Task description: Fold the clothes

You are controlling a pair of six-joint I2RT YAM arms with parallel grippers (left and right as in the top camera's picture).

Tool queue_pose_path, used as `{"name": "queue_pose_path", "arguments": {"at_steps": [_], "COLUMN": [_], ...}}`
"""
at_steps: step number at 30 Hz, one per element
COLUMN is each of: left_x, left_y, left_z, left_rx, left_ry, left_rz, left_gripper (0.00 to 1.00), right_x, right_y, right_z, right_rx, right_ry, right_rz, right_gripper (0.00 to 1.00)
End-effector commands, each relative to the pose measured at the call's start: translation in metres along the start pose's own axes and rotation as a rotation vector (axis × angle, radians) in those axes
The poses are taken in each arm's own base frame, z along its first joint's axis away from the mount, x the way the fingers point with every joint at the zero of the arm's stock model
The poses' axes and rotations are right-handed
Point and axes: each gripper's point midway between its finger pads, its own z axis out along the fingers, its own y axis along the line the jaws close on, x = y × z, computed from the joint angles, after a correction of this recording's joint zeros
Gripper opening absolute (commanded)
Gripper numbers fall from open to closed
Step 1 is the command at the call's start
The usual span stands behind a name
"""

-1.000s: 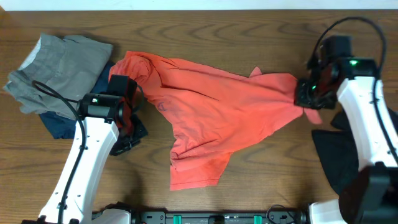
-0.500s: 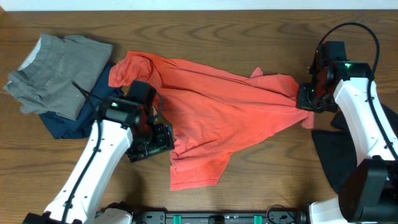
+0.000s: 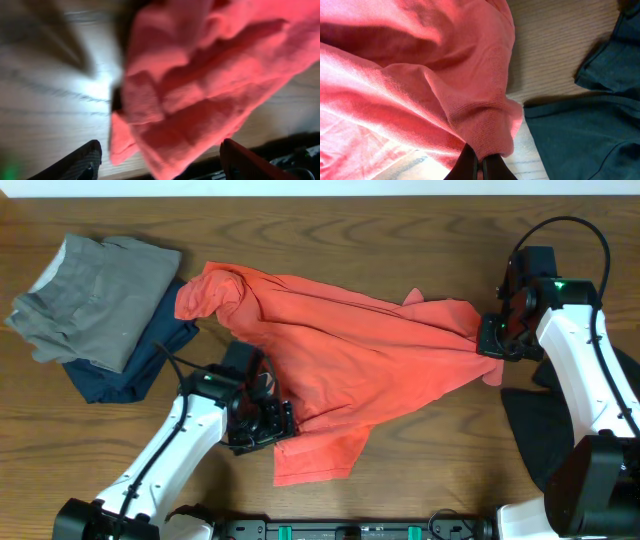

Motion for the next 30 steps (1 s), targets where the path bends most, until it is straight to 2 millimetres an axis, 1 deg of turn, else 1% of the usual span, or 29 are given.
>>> {"name": "queue_pose_path", "arguments": {"at_steps": [1,3,5,10,17,22,25,28,29,30], "left_x": [0.009,0.010,0.010,0.011,0.013,0.015,0.011,0.006,0.004,0.003], "left_y": [-0.009,-0.012,-0.016,-0.011,-0.006,-0.002,-0.004,-0.008,-0.009,-0.010], "left_z": [0.004,0.006,0.007,0.011,0.019,0.029,0.032,0.032,0.032,0.031], "left_rx": [0.025,0.027,0.028,-0.025,-0.070,-0.098,-0.093,-0.074,-0.070,-0.067], "left_ry": [0.031,0.030,0.024,0.006,0.020,0.053,0.047,0.026,0.021,0.018], "left_rz": [0.008,0.001,0.003,-0.011,-0.099,-0.143,-0.143,-0.132,-0.128,-0.127], "left_gripper": [0.75,0.71,0.70,0.70,0.69,0.66,0.56,0.41,0.32,0.15], "right_x": [-0.005,-0.005,-0.005,-0.005,-0.005,-0.005,-0.005,-0.005,-0.005,-0.005], "right_y": [-0.011,-0.011,-0.011,-0.011,-0.011,-0.012,-0.012,-0.012,-0.012,-0.012], "right_z": [-0.005,-0.005,-0.005,-0.005,-0.005,-0.005,-0.005,-0.005,-0.005,-0.005], "right_rx": [0.021,0.021,0.021,0.021,0.021,0.022,0.022,0.022,0.022,0.022], "right_ry": [-0.020,-0.020,-0.020,-0.019,-0.019,-0.018,-0.018,-0.018,-0.018,-0.018], "right_rz": [0.036,0.037,0.037,0.037,0.037,0.038,0.040,0.040,0.040,0.040], "right_gripper": [0.01,0.01,0.01,0.01,0.01,0.01,0.01,0.01,0.01,0.01]}}
